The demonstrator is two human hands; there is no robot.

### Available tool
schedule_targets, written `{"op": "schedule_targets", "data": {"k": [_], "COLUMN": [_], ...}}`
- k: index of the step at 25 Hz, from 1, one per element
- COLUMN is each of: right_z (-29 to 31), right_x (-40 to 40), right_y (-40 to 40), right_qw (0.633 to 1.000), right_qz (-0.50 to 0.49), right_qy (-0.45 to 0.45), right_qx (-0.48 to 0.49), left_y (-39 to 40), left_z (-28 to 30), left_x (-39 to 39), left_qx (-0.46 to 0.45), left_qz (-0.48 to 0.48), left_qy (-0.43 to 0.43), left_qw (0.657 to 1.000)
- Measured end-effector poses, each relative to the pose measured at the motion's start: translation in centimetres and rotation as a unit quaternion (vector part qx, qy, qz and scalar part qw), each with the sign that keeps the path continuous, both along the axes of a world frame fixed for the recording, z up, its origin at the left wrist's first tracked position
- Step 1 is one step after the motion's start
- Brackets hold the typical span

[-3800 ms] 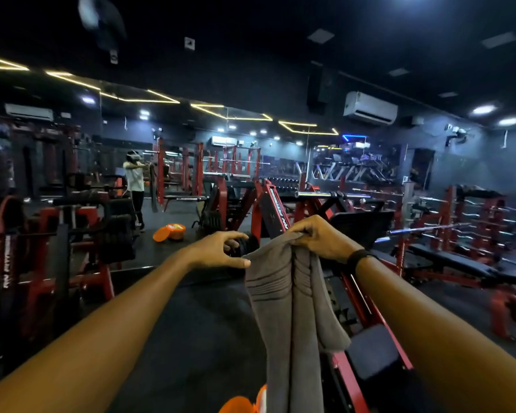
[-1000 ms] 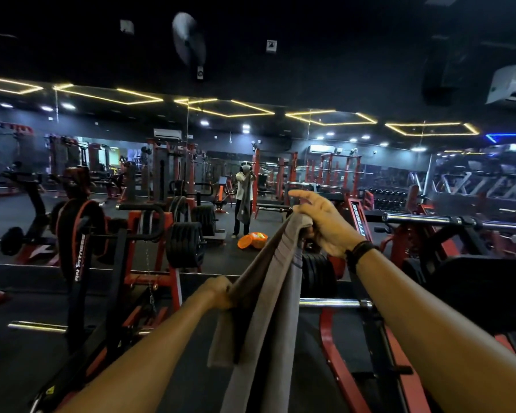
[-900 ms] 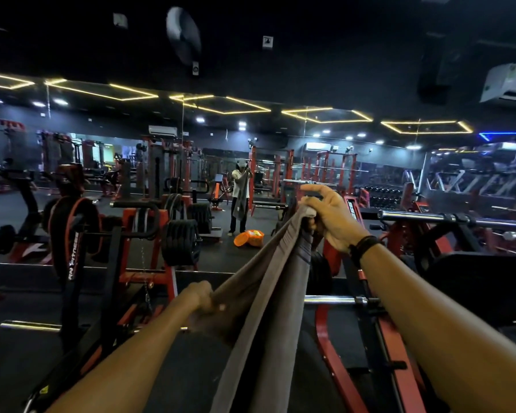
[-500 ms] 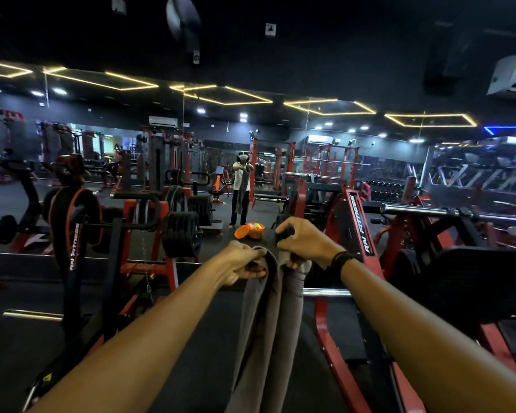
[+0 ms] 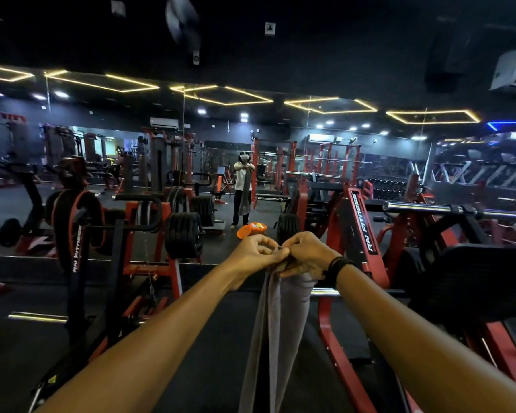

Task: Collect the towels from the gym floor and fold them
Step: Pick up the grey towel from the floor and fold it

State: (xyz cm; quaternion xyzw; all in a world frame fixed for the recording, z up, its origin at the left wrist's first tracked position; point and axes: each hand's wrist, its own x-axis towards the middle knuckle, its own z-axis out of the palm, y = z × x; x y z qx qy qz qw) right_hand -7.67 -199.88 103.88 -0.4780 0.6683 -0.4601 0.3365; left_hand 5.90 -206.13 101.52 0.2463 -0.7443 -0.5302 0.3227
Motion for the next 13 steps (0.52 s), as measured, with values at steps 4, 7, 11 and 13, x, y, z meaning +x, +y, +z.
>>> {"op": "schedule_targets", "data": {"k": [4, 7, 11, 13], "right_z": [-0.2, -0.4, -0.2, -0.5], "right_x": [-0.5, -0.4, -1.5, -2.9], "right_y": [0.0, 0.1, 0.8, 1.4], "right_qw": [0.998, 0.991, 0.997, 0.973], "right_qz": [-0.007, 0.016, 0.074, 0.106], "right_qy": [-0.065, -0.134, -0.013, 0.203], "right_qx": [0.022, -0.001, -0.016, 0.039], "left_y": [0.3, 0.0, -1.2, -1.5], "left_z": [-0.5, -0.6, 0.5, 1.5], "left_x": [0.0, -0.4, -0.2, 0.0], "left_qx": [-0.166, -0.246, -0.234, -0.242], "left_qz": [0.017, 0.1, 0.151, 0.157], "left_qy": [-0.058, -0.021, 0.011, 0.011], "left_qw": [0.984, 0.964, 0.96, 0.958]}}
